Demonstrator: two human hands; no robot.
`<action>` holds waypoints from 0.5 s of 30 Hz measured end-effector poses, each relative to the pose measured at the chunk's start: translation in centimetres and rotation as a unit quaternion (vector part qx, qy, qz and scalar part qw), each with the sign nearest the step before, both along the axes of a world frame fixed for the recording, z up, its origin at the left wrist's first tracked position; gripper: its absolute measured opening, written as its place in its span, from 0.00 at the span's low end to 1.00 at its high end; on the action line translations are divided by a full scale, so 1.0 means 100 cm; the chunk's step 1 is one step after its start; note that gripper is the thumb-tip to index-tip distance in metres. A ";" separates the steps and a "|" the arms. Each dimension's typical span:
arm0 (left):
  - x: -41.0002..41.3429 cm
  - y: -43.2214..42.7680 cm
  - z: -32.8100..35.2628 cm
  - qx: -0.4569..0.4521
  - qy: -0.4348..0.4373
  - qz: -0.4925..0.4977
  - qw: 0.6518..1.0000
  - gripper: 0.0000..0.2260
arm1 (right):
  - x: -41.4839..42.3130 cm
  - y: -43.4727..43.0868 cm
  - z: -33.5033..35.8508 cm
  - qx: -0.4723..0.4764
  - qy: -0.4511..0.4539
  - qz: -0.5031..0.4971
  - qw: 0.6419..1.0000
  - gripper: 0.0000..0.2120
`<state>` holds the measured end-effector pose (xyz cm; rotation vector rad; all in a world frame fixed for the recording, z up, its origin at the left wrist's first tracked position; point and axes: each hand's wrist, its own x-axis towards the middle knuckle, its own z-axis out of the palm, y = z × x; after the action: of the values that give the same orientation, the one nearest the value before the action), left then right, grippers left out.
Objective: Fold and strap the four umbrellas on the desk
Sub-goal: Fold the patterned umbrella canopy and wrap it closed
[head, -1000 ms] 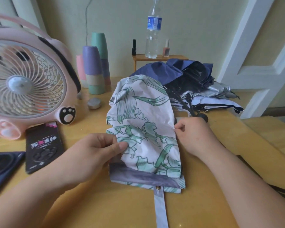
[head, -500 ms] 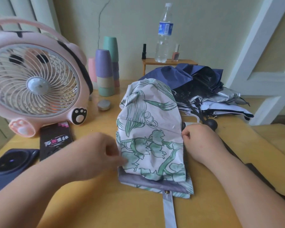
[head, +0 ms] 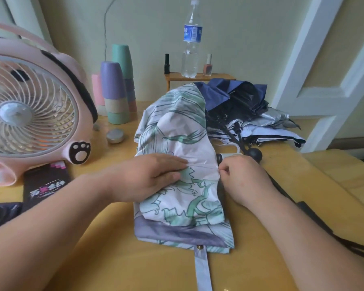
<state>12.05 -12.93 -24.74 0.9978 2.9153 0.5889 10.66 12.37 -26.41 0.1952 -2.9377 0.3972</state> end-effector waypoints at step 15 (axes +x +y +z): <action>0.001 0.003 -0.003 -0.041 -0.060 0.007 0.997 0.27 | 0.029 0.008 0.022 -0.180 0.054 -0.002 0.982 0.05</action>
<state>12.17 -12.65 -24.99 0.9000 2.8184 0.5053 13.52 13.16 -24.18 0.1567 -2.6994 0.8755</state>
